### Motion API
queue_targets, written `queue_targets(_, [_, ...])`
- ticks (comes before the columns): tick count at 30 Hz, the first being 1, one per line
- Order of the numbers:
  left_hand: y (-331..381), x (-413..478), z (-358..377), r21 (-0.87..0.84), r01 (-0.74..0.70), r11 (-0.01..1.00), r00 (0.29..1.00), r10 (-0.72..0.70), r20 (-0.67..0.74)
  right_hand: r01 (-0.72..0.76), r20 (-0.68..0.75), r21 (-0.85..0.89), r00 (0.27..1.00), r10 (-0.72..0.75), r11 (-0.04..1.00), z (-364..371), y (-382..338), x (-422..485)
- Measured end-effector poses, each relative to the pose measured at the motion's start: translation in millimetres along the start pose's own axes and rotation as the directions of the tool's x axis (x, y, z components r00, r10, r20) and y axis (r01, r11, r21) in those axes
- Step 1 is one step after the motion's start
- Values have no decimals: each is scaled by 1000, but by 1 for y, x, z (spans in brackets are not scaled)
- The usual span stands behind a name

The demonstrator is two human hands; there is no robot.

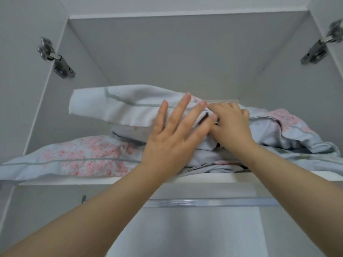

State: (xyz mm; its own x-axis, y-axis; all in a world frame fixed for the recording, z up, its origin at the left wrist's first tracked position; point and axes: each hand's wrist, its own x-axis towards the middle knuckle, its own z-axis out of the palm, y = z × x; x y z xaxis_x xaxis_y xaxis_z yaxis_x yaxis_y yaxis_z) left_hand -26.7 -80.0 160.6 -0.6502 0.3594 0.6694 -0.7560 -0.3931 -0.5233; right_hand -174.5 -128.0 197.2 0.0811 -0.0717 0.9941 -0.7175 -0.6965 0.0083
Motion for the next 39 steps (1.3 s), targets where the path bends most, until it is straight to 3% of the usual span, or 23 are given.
queue_targets(2, [-2,17,2,66,1,998,973,-16,232,-19,5,71,1000,19,997,-4,5,2])
queue_targets(5, [1,37,6,204,-27,979,850,-84,519,-30,78,14,997,29,999,-6,11,3])
queue_targets(9, [7,56,24,117,130,984,719,-175,673,-114,157,-176,977,142,978,-13,31,4])
queue_targets(14, [-8,56,35,76,252,965,753,-244,612,-353,211,-298,882,422,887,-24,55,11])
queue_targets(17, [-13,41,33,59,317,947,757,-290,585,-504,273,-182,799,536,844,-23,62,12])
queue_targets(20, [-9,23,34,79,360,930,770,-344,537,-537,282,-43,803,526,843,-9,68,20])
queue_targets(23, [-6,11,31,134,400,906,747,-407,526,-504,164,59,856,490,861,4,63,27])
queue_targets(27, [-19,12,29,81,457,886,749,-432,502,-487,56,217,871,487,846,9,43,36])
queue_targets(32, [-67,33,32,78,457,886,829,-456,325,-234,-130,267,953,275,935,-9,13,52])
queue_targets(39, [-110,82,9,45,441,897,890,-443,112,29,-386,302,918,95,953,-50,-15,76])
